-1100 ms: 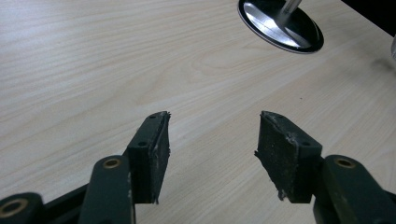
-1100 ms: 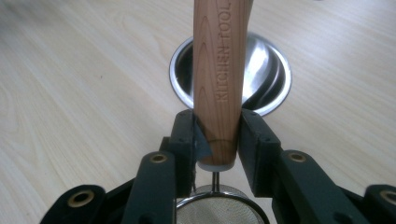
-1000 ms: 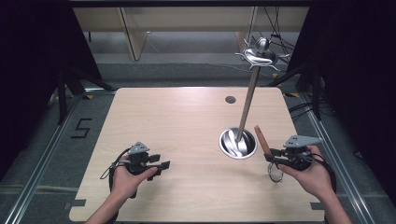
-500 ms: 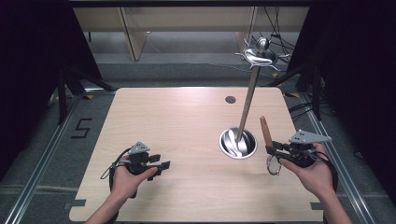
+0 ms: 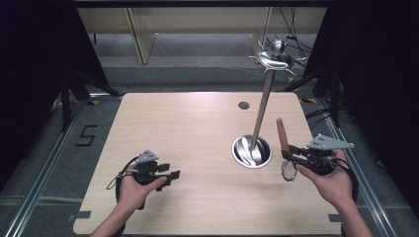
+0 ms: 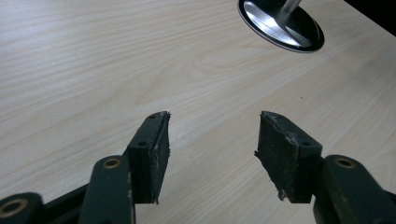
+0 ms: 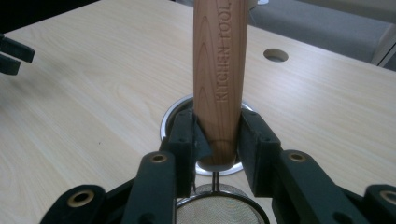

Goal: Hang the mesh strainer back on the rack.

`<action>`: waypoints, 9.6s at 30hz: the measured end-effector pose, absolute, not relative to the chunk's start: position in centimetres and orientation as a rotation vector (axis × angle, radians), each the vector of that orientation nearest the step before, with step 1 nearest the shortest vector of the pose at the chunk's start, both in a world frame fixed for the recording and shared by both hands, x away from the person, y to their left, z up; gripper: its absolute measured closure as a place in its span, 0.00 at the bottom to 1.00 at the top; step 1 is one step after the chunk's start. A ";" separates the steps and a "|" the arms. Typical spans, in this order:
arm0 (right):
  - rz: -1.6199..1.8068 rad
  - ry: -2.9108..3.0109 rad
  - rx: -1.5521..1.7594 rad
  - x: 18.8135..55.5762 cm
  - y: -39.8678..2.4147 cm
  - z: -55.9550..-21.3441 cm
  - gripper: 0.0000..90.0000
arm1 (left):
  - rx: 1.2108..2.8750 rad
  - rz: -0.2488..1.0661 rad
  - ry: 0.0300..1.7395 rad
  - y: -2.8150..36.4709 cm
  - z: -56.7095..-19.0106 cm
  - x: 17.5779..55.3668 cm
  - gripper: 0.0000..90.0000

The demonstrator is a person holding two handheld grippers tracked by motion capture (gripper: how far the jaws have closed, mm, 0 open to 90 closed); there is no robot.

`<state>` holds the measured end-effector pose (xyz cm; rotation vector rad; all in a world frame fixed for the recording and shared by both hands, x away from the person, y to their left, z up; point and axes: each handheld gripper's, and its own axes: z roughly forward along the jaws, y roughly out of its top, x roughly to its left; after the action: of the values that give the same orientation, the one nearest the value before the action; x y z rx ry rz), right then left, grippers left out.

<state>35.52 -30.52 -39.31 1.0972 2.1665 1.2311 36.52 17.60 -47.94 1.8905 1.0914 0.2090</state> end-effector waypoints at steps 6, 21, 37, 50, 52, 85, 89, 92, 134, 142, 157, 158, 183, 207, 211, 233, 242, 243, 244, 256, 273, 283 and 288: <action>1.255 2.150 1.068 35.6 -30.3 -38.8 0.77 | 1.893 0.211 1.094 17.6 -47.9 36.5 0.48; 1.312 2.048 1.093 35.5 -30.8 -37.8 0.77 | 1.890 0.205 1.093 17.6 -48.0 36.6 0.48; 1.337 2.020 1.083 35.6 -30.5 -36.6 0.77 | 1.892 0.202 1.096 17.6 -48.0 36.6 0.48; 1.343 1.996 1.074 35.7 -30.3 -35.7 0.77 | 1.896 0.208 1.094 17.7 -48.0 36.6 0.48; 1.349 1.981 1.044 35.9 -30.3 -35.6 0.77 | 1.896 0.209 1.094 17.7 -48.0 36.6 0.48; 1.383 1.946 1.024 35.7 -30.3 -34.0 0.77 | 1.880 0.214 1.106 17.7 -47.9 36.6 0.48; 1.399 1.932 1.065 35.7 -30.2 -33.8 0.77 | 1.889 0.213 1.103 17.7 -48.0 36.6 0.48; 1.392 1.935 1.061 35.7 -30.2 -33.5 0.77 | 1.892 0.210 1.098 17.6 -48.0 36.6 0.48; 1.456 1.816 1.029 35.5 -29.9 -30.6 0.77 | 1.891 0.210 1.103 17.6 -47.9 36.6 0.48; 1.469 1.800 1.031 35.6 -29.8 -30.3 0.77 | 1.890 0.210 1.103 17.6 -47.9 36.6 0.48; 1.495 1.780 1.025 35.6 -29.4 -29.4 0.77 | 1.889 0.207 1.102 17.5 -48.0 36.6 0.48; 1.496 1.779 1.017 35.6 -29.4 -29.4 0.77 | 1.887 0.208 1.105 17.5 -48.0 36.6 0.48; 1.517 1.766 0.980 35.7 -28.6 -28.6 0.77 | 1.899 0.210 1.103 17.6 -48.0 36.6 0.48; 1.497 1.777 1.018 36.2 -28.0 -28.4 0.77 | 1.894 0.210 1.103 17.6 -48.0 36.6 0.48; 1.490 1.775 1.018 36.3 -27.8 -28.4 0.77 | 1.892 0.210 1.104 17.6 -48.0 36.6 0.48; 1.459 1.781 1.025 37.0 -27.0 -28.4 0.77 | 1.890 0.208 1.106 17.7 -47.9 36.6 0.48; 1.450 1.776 1.036 37.2 -26.7 -28.5 0.77 | 1.890 0.207 1.107 17.7 -47.9 36.6 0.48; 1.445 1.777 1.031 37.2 -26.7 -28.5 0.77 | 1.891 0.207 1.106 17.7 -47.9 36.6 0.48; 1.440 1.775 1.018 37.3 -26.7 -28.5 0.77 | 1.891 0.206 1.103 17.7 -47.9 36.6 0.48; 1.421 1.807 1.031 37.8 -26.0 -29.4 0.74 | 1.888 0.208 1.105 17.7 -47.9 36.6 0.48; 1.341 1.850 1.025 37.1 -26.9 -31.3 0.47 | 1.889 0.209 1.105 17.7 -47.9 36.6 0.47; 1.297 1.892 1.123 36.9 -28.6 -34.6 0.46 | 1.897 0.210 1.101 17.6 -48.0 36.6 0.48; 1.264 1.916 1.173 37.0 -29.4 -36.2 0.46 | 1.900 0.207 1.103 17.6 -48.0 36.6 0.48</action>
<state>37.04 -29.44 -36.24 1.1730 1.9156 1.2640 36.59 17.65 -47.97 1.8999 1.1029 0.2068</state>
